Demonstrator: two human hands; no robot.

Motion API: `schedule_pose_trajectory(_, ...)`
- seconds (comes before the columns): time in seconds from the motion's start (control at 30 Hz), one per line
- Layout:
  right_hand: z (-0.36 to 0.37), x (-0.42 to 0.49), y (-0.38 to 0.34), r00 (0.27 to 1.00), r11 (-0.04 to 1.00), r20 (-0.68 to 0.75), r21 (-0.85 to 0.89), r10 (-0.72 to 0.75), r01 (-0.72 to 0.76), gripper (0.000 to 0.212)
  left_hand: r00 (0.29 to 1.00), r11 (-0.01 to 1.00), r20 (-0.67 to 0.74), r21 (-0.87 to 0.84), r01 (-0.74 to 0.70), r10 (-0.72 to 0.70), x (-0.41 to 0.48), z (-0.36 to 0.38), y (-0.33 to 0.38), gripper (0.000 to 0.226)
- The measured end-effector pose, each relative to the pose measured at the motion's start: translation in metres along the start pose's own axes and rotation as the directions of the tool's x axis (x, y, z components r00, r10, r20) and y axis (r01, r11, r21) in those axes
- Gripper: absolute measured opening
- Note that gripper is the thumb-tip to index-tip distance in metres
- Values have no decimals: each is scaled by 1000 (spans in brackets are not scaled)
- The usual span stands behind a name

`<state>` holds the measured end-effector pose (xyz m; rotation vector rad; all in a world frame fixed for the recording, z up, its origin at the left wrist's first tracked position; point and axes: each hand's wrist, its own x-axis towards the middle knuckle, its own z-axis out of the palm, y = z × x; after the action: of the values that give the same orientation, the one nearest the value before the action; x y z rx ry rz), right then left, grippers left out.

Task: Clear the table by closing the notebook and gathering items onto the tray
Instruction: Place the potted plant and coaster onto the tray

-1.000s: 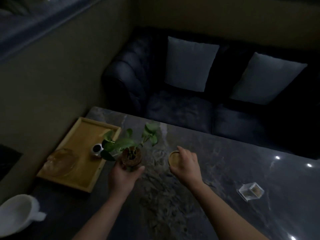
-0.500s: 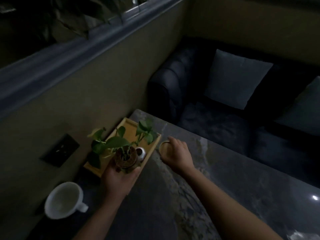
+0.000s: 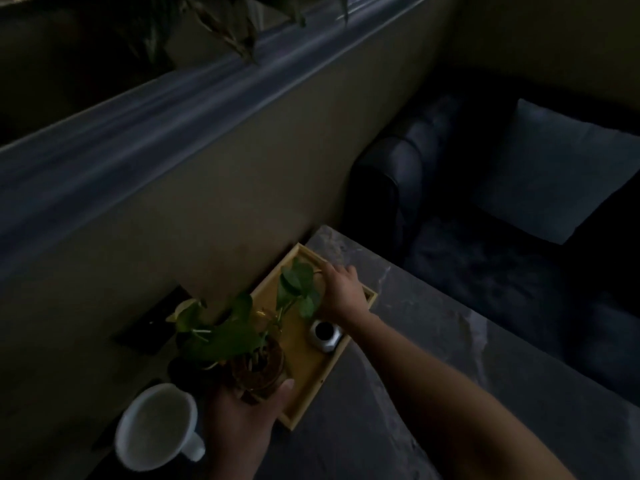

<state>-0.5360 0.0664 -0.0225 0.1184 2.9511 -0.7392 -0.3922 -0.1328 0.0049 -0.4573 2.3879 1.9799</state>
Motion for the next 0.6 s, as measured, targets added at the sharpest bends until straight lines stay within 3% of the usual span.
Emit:
schedule_pose_trajectory(0.2,7,1,-4,995,997,-62,-27,-74,72,76,996,994,-51,-91,66,-71,9,-2,-8,63)
schedule_pose_trajectory(0.33,3,-10,7,988,1000,-153,25,-7,11,54,995,995,-75,-81,59,-65,9,-2,-5,51)
schedule_pose_trajectory(0.47,3,-9,6,994,996,-70,56,78,-74,48,997,996,-69,-77,37,-43,10,1,-1,56)
schedule_pose_trajectory(0.6,7,0,-4,995,996,-73,65,70,-66,36,993,991,-79,-109,81,-89,12,-1,-4,50)
